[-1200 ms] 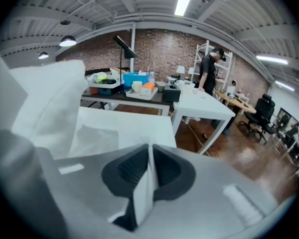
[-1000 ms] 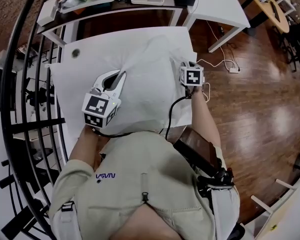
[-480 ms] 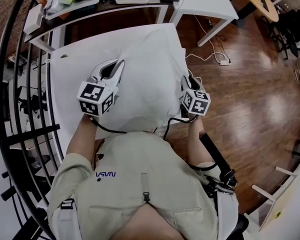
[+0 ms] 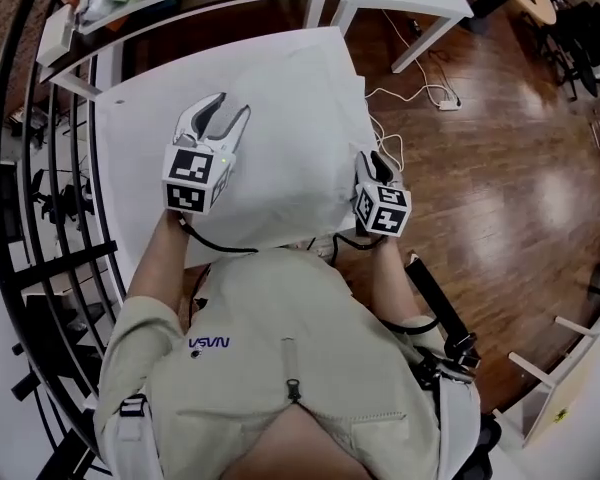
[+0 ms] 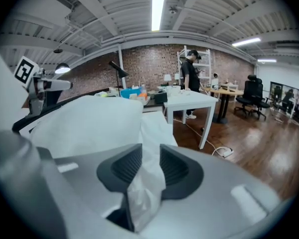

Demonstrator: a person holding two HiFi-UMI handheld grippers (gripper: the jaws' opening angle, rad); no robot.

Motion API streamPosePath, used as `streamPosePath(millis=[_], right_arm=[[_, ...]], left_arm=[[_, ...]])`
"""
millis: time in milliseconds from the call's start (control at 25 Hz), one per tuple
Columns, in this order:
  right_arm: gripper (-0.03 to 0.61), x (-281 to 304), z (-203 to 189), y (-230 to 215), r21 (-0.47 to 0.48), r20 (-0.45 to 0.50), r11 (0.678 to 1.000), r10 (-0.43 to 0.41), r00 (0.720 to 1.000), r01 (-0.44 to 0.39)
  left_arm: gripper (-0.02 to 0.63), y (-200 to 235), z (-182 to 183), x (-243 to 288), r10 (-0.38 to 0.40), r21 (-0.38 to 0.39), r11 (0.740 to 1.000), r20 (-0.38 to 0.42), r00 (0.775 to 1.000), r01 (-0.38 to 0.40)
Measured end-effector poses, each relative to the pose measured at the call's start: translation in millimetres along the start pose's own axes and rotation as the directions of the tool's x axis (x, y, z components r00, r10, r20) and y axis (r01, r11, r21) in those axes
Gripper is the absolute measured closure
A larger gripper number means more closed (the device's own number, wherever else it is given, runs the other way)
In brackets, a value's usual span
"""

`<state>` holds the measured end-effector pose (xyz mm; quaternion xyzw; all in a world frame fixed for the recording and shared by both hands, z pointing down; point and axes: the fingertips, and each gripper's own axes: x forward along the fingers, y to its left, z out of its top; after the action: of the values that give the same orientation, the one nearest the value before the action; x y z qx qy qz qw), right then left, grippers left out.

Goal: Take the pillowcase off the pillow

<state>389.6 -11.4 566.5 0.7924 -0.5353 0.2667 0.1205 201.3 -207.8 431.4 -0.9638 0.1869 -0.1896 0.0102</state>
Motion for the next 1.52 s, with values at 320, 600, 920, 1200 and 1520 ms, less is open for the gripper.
streamPosePath(millis=[320, 600, 920, 1200, 1520], right_arm=[[0.456, -41, -1, 36, -0.085, 0.085, 0.989, 0.125, 0.989, -0.117], [0.450, -30, -41, 58, -0.360, -0.057, 0.914, 0.179, 0.982, -0.187], [0.471, -24, -43, 52, -0.302, -0.054, 0.941, 0.145, 0.988, -0.155], [0.529, -71, -4, 59, -0.250, 0.167, 0.965, 0.120, 0.979, -0.075], [0.574, -121, 49, 104, -0.266, 0.359, 0.963, 0.148, 0.921, -0.051]], left_arm=[[0.264, -64, -97, -80, -0.053, -0.057, 0.998, -0.209, 0.977, 0.042], [0.282, -41, -157, -96, 0.077, -0.048, 0.994, -0.298, 0.951, -0.096], [0.326, -57, -156, -98, 0.157, 0.012, 0.987, -0.255, 0.954, -0.159], [0.587, -44, -132, -173, 0.404, -0.166, 0.895, -0.093, 0.910, -0.415], [0.607, -69, -88, -198, 0.381, -0.159, 0.916, 0.049, 0.923, -0.370]])
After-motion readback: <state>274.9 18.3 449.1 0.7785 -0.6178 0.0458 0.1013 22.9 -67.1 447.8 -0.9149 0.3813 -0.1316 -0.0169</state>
